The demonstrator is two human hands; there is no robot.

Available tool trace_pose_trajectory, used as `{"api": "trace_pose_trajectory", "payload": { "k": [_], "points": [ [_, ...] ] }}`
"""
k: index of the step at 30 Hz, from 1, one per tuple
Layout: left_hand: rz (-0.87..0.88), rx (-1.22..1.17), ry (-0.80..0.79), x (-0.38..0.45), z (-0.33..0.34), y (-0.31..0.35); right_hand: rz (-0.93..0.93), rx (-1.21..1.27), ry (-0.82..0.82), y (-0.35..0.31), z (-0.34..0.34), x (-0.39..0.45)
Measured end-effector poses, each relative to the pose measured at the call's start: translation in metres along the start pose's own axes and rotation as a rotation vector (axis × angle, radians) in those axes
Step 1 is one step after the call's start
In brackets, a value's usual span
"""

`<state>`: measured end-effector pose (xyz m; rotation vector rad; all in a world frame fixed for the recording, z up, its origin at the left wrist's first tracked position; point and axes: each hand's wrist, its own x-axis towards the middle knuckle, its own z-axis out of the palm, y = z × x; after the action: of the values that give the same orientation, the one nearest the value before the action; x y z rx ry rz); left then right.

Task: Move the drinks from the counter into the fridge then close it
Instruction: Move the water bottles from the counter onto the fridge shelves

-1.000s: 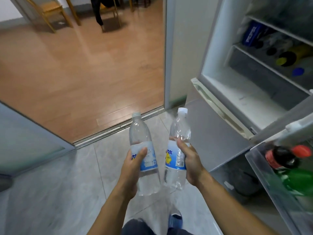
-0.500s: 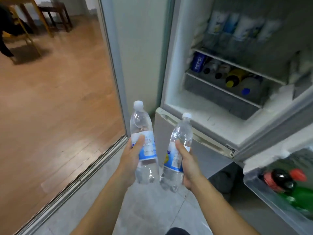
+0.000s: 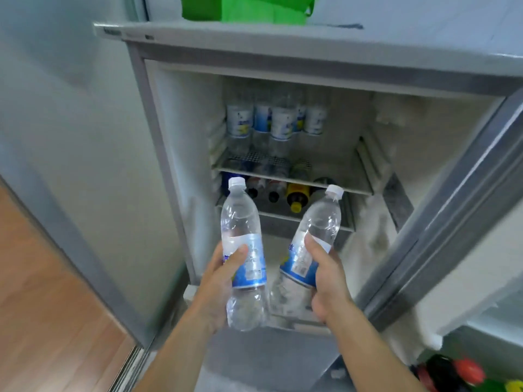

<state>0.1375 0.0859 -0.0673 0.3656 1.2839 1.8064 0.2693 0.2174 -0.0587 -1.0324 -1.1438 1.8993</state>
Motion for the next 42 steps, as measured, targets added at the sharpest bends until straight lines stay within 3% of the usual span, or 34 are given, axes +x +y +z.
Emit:
{"api": "trace_pose_trajectory", "payload": {
  "k": [5, 12, 18, 26, 32, 35, 37, 42],
  "points": [
    [0.173, 0.111, -0.02, 0.068, 0.017, 0.045, -0.31, -0.064, 0.168, -0.043, 0.028, 0.054],
    [0.441, 0.287, 0.044, 0.175, 0.052, 0.107, -0.584, -0.08, 0.218, -0.109, 0.069, 0.13],
    [0.596, 0.368, -0.024, 0.241, 0.072, 0.141, -0.596, -0.18, 0.285, -0.141, 0.083, 0.194],
    [0.885, 0.541, 0.088, 0.287, 0.083, 0.143, -0.679, -0.248, 0.247, -0.137, 0.099, 0.245],
    [0.761, 0.777, 0.226, 0.299, 0.078, 0.14, -0.713, -0.379, 0.203, -0.136, 0.099, 0.257],
    [0.662, 0.951, 0.238, 0.302, 0.071, 0.145, -0.626, -0.555, 0.234, -0.126, 0.083, 0.255],
    [0.657, 0.971, 0.252, 0.301, 0.07, 0.145, -0.562, -0.68, 0.228, -0.121, 0.074, 0.259],
    [0.699, 0.962, 0.298, 0.301, 0.078, 0.144, -0.543, -0.674, 0.257, -0.13, 0.085, 0.277]
  ]
}}
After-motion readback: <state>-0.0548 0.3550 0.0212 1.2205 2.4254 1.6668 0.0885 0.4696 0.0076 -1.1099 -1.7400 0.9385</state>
